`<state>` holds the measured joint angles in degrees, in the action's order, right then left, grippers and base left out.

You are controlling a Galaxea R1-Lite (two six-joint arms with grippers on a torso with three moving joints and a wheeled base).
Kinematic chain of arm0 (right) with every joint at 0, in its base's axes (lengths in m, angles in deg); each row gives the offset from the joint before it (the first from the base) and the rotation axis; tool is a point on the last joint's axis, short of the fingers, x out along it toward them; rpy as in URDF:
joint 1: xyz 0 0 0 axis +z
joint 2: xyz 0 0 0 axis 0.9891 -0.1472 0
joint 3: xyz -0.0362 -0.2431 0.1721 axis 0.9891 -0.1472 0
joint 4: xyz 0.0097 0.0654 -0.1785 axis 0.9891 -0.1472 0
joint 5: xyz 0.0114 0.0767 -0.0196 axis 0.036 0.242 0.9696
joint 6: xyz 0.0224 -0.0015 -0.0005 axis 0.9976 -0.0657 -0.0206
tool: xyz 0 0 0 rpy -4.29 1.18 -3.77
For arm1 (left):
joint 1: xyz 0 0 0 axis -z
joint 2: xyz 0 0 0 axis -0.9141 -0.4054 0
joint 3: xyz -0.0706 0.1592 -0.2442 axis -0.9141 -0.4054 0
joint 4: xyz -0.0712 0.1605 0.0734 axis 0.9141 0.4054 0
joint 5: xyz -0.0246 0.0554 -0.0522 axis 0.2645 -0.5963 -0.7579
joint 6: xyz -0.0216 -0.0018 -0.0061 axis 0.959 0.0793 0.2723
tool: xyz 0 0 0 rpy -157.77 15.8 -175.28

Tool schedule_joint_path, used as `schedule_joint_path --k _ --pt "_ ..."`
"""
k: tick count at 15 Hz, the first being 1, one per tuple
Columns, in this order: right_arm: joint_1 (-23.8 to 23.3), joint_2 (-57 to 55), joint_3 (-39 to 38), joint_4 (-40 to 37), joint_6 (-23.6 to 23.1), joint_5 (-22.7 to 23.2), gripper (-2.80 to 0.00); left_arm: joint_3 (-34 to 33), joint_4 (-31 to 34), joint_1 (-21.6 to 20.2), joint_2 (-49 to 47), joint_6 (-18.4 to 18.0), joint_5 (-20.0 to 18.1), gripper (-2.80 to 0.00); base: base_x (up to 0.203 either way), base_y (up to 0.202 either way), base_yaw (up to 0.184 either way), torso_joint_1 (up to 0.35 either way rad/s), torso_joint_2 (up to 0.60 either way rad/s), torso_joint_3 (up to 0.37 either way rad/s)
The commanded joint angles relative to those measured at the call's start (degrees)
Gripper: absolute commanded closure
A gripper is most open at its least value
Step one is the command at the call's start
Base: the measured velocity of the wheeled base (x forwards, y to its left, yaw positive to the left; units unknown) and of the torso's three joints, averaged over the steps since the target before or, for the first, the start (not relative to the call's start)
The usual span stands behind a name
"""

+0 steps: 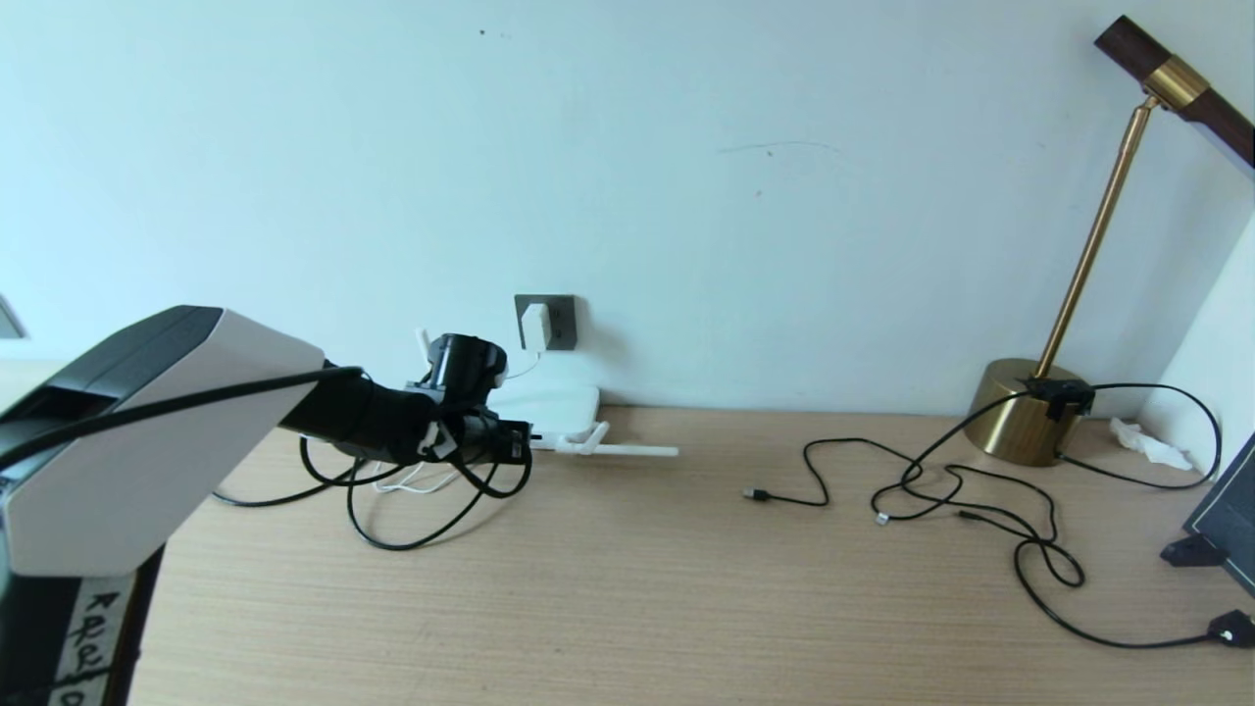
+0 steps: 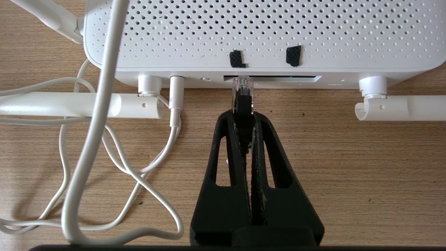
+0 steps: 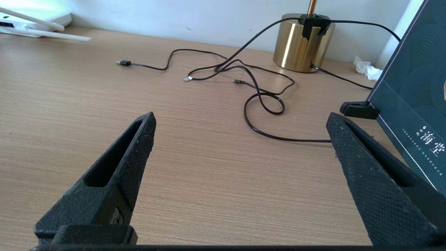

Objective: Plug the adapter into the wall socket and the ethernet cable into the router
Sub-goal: Align cable and router interface

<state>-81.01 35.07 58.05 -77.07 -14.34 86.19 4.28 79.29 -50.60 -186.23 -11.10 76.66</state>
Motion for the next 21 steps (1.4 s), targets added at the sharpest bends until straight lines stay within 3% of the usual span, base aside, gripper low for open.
schedule_joint_path --k 1,21 --pt "0.05 -0.07 -0.62 0.03 -0.06 0.02 -2.8 0.48 0.01 -0.01 -0.1 0.04 0.04 0.0 0.0 0.0 0.0 0.0 0.0 0.0" --pt "0.07 -0.07 -0.62 0.03 -0.06 0.02 -2.8 1.72 0.54 -0.36 -0.81 0.13 0.01 0.0 0.0 0.0 0.0 0.0 0.0 0.0"
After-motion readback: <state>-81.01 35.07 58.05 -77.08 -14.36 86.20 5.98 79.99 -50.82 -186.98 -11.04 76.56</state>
